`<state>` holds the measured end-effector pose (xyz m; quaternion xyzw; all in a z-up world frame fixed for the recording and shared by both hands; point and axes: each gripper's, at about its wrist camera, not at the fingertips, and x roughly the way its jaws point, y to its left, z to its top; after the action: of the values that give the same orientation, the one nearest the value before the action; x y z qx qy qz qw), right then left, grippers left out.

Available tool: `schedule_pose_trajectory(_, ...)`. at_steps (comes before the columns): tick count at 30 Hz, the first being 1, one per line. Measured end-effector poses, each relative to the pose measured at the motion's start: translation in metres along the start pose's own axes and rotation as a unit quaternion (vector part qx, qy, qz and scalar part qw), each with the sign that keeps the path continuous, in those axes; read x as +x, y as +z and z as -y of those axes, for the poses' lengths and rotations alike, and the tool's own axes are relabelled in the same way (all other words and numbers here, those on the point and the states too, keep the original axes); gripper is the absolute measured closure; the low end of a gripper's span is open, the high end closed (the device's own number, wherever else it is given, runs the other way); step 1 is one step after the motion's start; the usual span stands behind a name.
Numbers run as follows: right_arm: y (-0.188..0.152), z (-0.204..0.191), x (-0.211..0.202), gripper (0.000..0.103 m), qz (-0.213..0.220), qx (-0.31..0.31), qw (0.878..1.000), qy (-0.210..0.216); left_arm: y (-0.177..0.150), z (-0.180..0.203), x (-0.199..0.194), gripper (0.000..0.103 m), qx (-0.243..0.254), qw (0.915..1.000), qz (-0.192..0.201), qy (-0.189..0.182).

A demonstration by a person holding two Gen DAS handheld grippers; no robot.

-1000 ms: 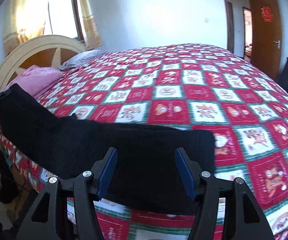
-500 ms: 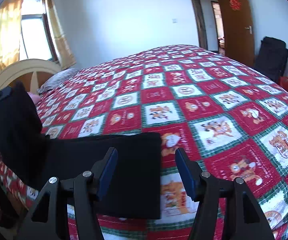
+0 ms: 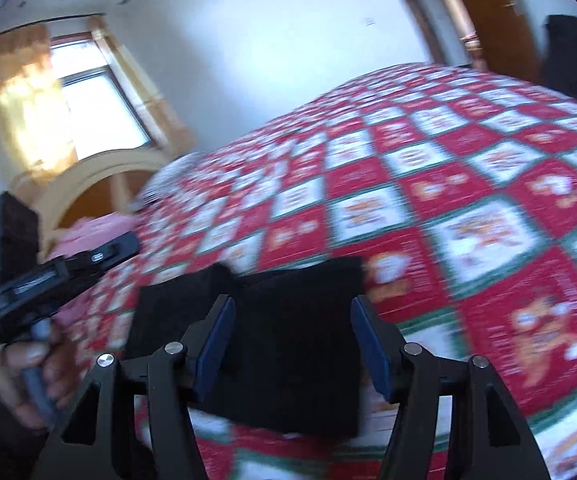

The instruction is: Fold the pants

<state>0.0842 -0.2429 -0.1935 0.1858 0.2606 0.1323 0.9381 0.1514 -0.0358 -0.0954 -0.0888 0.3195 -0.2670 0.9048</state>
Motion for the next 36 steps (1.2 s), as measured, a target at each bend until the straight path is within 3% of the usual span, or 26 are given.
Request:
schedule_pose_trajectory(1,-0.001,-0.008,0.004,0.035,-0.009,-0.003,1.0,0.013,-0.004,-0.013,-0.008,0.068,0.0,0.9998,0.003,0.021)
schedule_pose_trajectory(2,-0.003,-0.014,0.008,0.035,-0.016,-0.006,1.0,0.021,-0.009,-0.028,-0.016,0.042,-0.002,0.9989,0.009,0.047)
schedule_pose_trajectory(3,-0.004,-0.024,0.015,0.034,-0.029,-0.012,0.999,0.024,-0.012,-0.037,-0.019,0.025,-0.006,0.998,0.015,0.061)
schedule_pose_trajectory(4,-0.005,-0.032,0.021,0.034,-0.038,-0.02,0.999,0.021,-0.018,-0.053,-0.027,0.023,-0.017,0.9963,0.024,0.08)
schedule_pose_trajectory(9,-0.009,-0.05,0.064,0.034,-0.1,-0.029,0.995,-0.003,-0.039,-0.108,-0.032,0.022,-0.075,0.9912,0.018,0.107)
schedule_pose_trajectory(12,-0.013,-0.05,0.094,0.035,-0.139,-0.017,0.99,-0.014,-0.053,-0.124,-0.024,0.022,-0.098,0.9896,0.006,0.105)
schedule_pose_trajectory(14,-0.014,-0.053,0.104,0.035,-0.143,-0.027,0.989,-0.027,-0.06,-0.13,-0.017,0.022,-0.106,0.9895,-0.003,0.099)
schedule_pose_trajectory(15,-0.013,-0.059,0.106,0.046,-0.148,-0.041,0.988,-0.028,-0.064,-0.134,-0.014,0.022,-0.11,0.9892,-0.007,0.096)
schedule_pose_trajectory(16,-0.013,-0.064,0.107,0.067,-0.154,-0.048,0.987,-0.026,-0.067,-0.136,-0.01,0.022,-0.116,0.9885,-0.013,0.096)
schedule_pose_trajectory(17,-0.014,-0.068,0.106,0.077,-0.158,-0.049,0.986,-0.014,-0.069,-0.138,-0.008,0.022,-0.121,0.9882,-0.016,0.093)
schedule_pose_trajectory(21,-0.009,-0.086,0.091,0.083,-0.137,-0.089,0.986,-0.011,-0.07,-0.134,-0.005,0.022,-0.119,0.9891,-0.017,0.085)
schedule_pose_trajectory(26,0.011,-0.092,0.052,0.084,-0.085,-0.099,0.991,-0.007,-0.059,-0.12,-0.007,0.022,-0.095,0.9919,-0.008,0.084)
schedule_pose_trajectory(30,0.022,-0.07,0.029,0.084,-0.07,-0.086,0.993,-0.031,-0.054,-0.111,-0.001,0.015,-0.083,0.9927,-0.008,0.087)
schedule_pose_trajectory(36,0.009,-0.007,0.021,0.084,-0.08,-0.029,0.993,-0.081,-0.058,-0.102,0.021,0.015,-0.062,0.9927,-0.029,0.099)
